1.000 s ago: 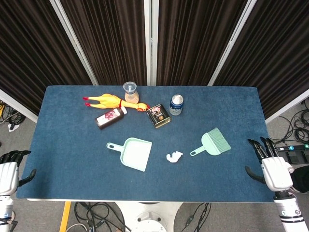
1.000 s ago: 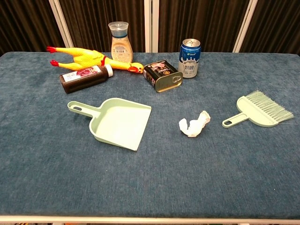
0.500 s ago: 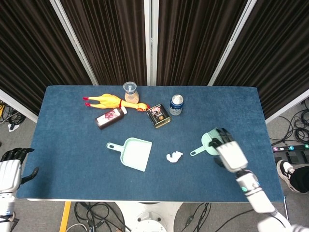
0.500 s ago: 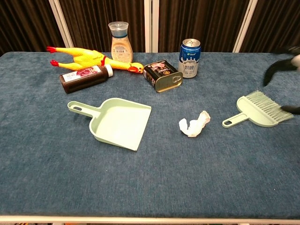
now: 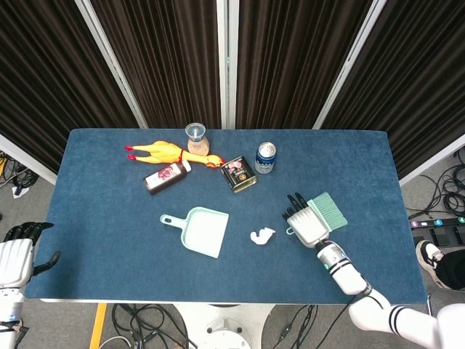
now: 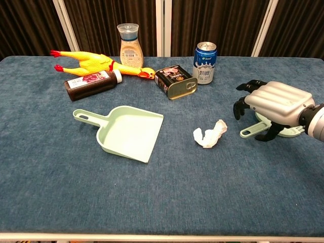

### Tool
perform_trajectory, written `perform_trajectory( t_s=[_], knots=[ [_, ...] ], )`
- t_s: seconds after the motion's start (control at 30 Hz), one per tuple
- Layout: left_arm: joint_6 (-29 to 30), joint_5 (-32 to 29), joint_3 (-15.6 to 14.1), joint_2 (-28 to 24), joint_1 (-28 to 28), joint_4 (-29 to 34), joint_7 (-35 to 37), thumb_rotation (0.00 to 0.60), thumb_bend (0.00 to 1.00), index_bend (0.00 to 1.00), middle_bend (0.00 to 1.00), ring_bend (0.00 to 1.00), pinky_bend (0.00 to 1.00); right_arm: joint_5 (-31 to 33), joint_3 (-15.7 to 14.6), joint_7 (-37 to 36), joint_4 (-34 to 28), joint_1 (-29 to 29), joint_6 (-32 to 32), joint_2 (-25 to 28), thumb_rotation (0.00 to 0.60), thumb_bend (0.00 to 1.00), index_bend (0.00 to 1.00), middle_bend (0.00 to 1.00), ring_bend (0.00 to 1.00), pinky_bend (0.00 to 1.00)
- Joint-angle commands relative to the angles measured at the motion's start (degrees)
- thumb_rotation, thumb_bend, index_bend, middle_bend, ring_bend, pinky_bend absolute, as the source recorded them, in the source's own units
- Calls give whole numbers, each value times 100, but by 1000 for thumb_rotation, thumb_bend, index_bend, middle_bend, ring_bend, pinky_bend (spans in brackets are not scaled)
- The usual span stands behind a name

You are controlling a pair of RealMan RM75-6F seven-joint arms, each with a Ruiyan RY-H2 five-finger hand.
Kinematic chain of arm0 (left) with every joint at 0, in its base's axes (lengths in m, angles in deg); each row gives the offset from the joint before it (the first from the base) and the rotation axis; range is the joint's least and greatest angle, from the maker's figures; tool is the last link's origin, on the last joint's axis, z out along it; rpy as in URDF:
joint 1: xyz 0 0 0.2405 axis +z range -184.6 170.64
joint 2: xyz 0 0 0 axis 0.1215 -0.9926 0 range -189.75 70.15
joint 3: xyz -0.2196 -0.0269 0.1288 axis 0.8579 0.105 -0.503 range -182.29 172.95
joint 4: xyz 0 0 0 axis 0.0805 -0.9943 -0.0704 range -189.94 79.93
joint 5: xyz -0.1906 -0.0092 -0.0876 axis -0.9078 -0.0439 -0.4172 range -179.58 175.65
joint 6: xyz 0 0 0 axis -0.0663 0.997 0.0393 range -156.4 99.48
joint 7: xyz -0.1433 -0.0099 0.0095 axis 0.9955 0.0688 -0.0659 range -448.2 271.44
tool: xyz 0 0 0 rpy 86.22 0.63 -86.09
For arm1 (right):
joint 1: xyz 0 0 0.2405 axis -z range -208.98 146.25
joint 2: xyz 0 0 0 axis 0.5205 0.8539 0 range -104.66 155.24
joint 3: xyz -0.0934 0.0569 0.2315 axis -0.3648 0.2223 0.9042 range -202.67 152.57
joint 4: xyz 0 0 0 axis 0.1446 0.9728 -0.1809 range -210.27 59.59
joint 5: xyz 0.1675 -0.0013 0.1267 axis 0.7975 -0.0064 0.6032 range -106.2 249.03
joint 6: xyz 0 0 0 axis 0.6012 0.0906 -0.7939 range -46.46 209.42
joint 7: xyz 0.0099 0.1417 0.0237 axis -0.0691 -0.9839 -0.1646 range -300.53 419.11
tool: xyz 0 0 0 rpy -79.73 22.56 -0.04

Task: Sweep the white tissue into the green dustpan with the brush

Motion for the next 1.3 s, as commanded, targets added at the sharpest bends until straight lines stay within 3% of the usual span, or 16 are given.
perform_trajectory(
  t_s=[0.03,0.87,1.1,1.3],
  knots=[
    [-9,1,1,3,0,-13,32,600,234,279,283,194,206,21,-33,-38,59,-12,31,-32,600,118,413,368,44,69],
    [-138,-32,1,32,-28,-114,148,600,235,279,281,194,206,378,-170,215,219,-190,-217,-84,600,253,463,411,78,60],
    [-211,53,65,12,-156,-207,230,600,233,279,280,194,205,345,-232,297,184,-190,-123,-93,600,312,567,450,145,59],
    [-780,352,116,-76,-679,-442,526,600,227,288,281,194,206,254,-176,106,-119,-184,93,192,600,366,657,517,215,59]
  ],
)
